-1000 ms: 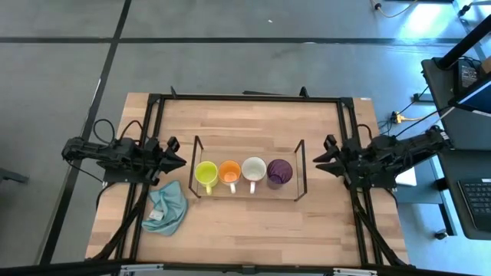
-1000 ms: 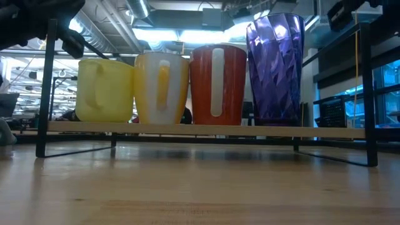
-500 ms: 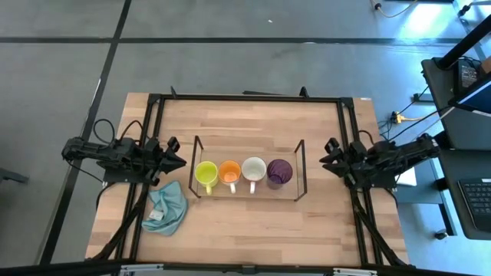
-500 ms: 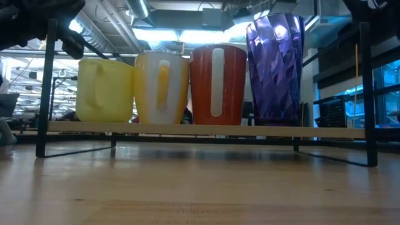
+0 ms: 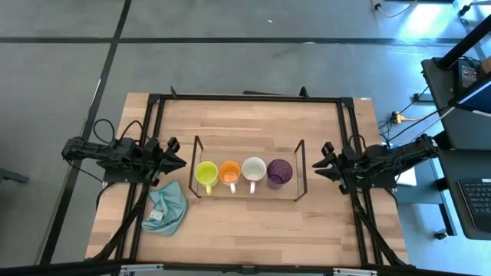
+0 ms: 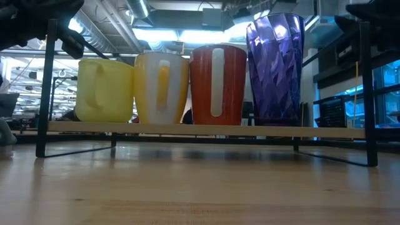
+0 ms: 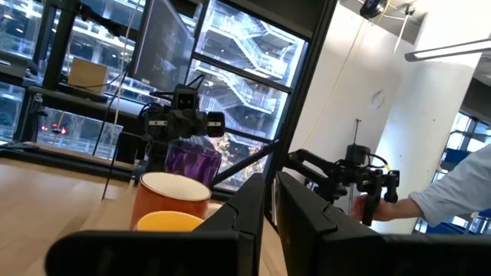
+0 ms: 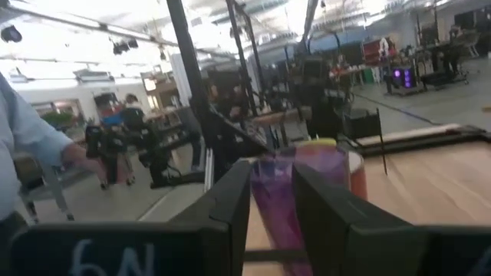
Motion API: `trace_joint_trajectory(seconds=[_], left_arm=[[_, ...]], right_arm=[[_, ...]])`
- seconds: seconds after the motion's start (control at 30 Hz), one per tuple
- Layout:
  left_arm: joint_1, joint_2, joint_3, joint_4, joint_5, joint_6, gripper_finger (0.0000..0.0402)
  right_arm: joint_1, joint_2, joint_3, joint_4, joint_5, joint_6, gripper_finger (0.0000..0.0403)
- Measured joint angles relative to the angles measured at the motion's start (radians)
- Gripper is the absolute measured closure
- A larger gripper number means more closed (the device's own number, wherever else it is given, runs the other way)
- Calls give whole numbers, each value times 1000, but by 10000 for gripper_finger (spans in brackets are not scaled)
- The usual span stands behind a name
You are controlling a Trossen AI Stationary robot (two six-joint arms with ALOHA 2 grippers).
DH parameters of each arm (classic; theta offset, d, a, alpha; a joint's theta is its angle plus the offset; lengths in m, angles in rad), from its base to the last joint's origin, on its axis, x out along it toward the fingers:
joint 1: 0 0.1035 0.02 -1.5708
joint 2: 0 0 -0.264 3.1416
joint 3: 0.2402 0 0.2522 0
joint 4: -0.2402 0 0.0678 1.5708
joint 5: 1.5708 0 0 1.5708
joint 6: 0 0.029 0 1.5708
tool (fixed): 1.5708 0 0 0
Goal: Stack small to large cups/mugs on shelf
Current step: Return to Home Position
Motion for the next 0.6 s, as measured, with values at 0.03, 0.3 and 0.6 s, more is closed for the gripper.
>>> trace_joint_trajectory(seconds=[0.03, 0.3, 0.6], left_arm=[[0, 0, 0, 0, 0, 0, 372], [0, 0, 0, 0, 0, 0, 372], [0, 0, 0, 0, 1, 0, 372]], right_arm=[[0, 0, 0, -17, 0, -1, 302], [0, 1, 0, -150, -27, 28, 302], [0, 1, 0, -160, -27, 29, 302]])
